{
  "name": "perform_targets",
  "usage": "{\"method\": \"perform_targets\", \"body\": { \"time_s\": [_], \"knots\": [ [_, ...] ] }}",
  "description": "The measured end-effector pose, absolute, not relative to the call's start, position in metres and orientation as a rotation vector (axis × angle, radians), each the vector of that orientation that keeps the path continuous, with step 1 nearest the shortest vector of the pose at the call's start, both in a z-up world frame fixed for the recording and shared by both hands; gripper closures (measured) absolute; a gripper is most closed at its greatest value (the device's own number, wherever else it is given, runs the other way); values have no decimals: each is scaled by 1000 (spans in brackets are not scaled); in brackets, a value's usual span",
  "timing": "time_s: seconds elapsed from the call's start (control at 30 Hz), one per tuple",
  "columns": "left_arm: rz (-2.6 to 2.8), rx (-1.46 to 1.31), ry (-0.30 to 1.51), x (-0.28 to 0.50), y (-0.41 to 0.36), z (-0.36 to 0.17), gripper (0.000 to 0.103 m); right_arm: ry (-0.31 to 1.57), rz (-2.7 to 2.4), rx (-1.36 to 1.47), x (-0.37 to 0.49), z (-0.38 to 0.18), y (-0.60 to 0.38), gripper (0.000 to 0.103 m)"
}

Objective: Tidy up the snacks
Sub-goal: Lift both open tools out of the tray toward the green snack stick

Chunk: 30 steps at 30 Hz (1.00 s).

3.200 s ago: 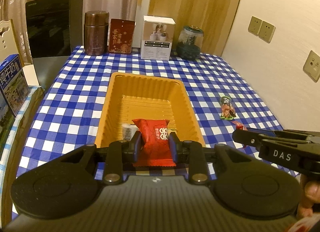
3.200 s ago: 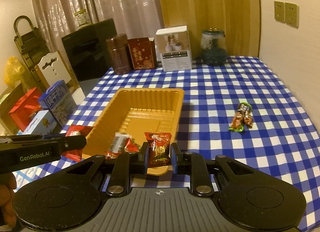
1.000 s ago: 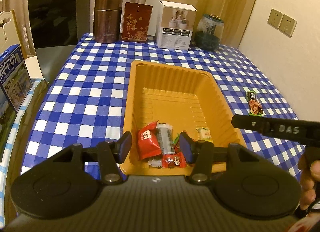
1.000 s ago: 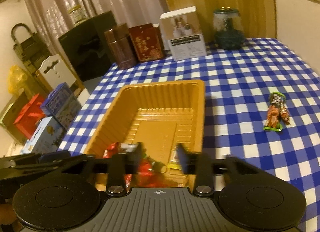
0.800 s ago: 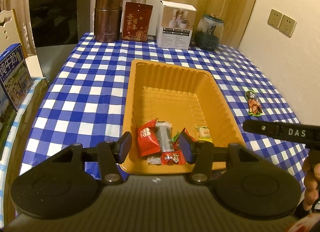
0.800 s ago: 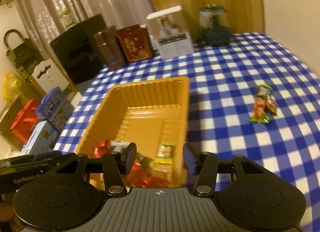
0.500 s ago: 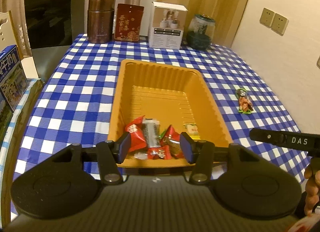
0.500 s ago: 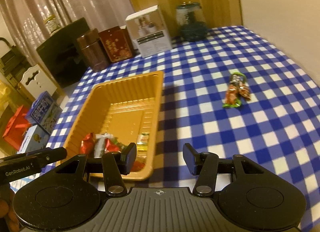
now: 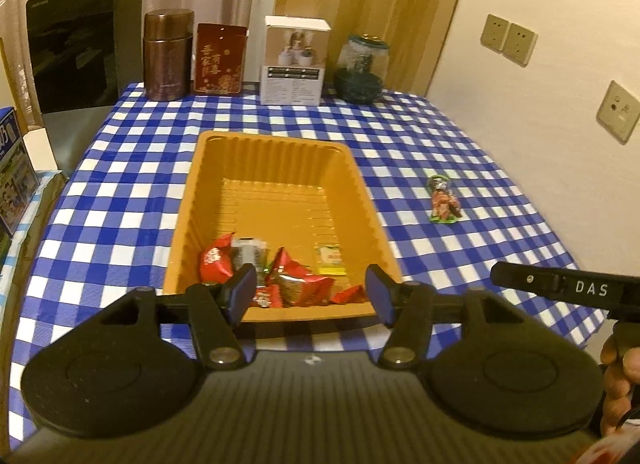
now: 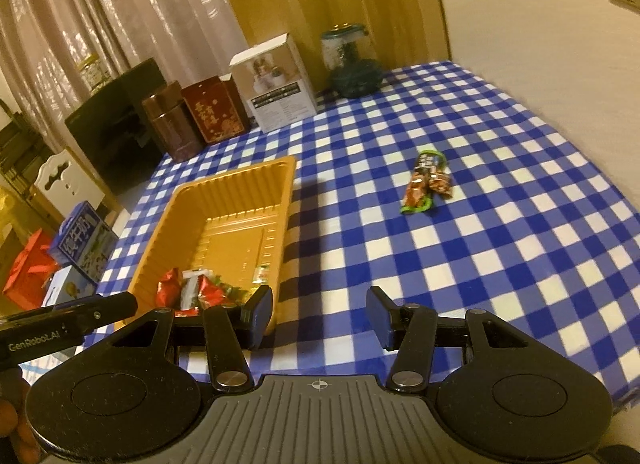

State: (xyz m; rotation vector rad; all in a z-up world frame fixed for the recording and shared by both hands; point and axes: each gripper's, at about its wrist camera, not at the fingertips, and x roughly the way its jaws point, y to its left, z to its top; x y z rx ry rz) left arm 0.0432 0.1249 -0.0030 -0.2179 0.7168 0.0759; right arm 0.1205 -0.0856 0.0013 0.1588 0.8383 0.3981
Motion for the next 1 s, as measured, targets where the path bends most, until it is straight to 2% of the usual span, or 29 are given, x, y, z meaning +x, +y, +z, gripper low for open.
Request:
{"method": "perform_targets", "body": {
  "time_s": [1.0],
  "knots": [
    [-77,-172,718,69,48,5,27,818,240,237,112,8,-167,50]
  ]
}}
